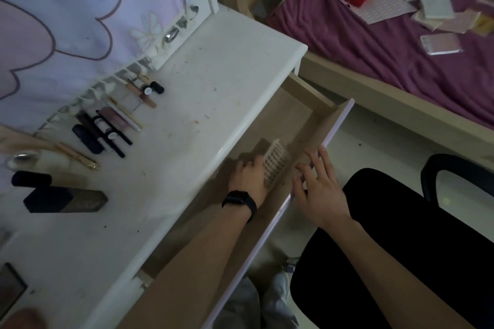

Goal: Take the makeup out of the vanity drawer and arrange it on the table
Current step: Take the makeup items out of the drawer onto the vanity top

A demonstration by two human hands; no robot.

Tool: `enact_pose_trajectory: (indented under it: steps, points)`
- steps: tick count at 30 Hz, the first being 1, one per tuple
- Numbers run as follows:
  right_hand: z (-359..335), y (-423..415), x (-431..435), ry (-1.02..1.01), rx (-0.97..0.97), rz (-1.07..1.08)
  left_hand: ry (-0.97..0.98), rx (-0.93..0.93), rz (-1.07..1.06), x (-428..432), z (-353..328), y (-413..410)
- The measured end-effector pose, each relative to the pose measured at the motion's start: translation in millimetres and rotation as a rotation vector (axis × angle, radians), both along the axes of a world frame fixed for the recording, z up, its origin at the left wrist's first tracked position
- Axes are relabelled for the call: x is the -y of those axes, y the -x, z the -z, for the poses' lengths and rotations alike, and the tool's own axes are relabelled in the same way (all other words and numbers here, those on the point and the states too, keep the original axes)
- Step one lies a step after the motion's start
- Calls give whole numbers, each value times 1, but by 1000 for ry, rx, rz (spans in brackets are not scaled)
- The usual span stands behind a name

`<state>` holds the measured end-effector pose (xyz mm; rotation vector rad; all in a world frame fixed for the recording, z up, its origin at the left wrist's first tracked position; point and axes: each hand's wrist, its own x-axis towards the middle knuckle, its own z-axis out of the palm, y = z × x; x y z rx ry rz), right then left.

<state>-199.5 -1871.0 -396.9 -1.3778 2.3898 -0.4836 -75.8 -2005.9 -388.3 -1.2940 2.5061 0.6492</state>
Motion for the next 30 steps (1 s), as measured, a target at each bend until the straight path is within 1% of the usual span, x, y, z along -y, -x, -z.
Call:
enact_pose_trajectory:
  steps: [3,5,8,9,11,12,15,17,18,19,20,22,24,26,30]
  points:
    - [-12,1,3,-34,58,10,26,-107,33,-2,-21,-5]
    - [-26,0,8,-13,181,87,-17,-227,-26,-1,-39,-8]
    - [-58,-6,14,141,428,374,-174,-477,-144,6,-73,-12]
    - [-68,-10,14,188,545,453,-252,-564,-196,8,-84,-14]
    - [-85,-19,21,300,792,533,-419,-682,-281,18,-106,-19]
    - [-91,-23,27,335,863,536,-468,-697,-301,25,-115,-22]
    - [-106,-30,53,356,917,494,-444,-666,-287,53,-136,-32]
    - [-108,-31,77,352,938,487,-366,-612,-276,75,-141,-42]
    - [-108,-30,90,344,927,487,-306,-555,-272,86,-141,-48]
    - [-108,-28,101,329,910,488,-232,-465,-255,97,-139,-54]
    - [-107,-26,116,310,897,485,-142,-337,-210,108,-134,-62]
    - [-105,-23,142,267,871,475,9,-53,-60,124,-122,-78]
    - [-102,-22,166,231,835,483,41,115,58,131,-107,-92]
    - [-100,-21,190,220,793,491,25,149,101,132,-89,-104]
    - [-97,-16,228,201,722,497,56,80,105,129,-65,-115]
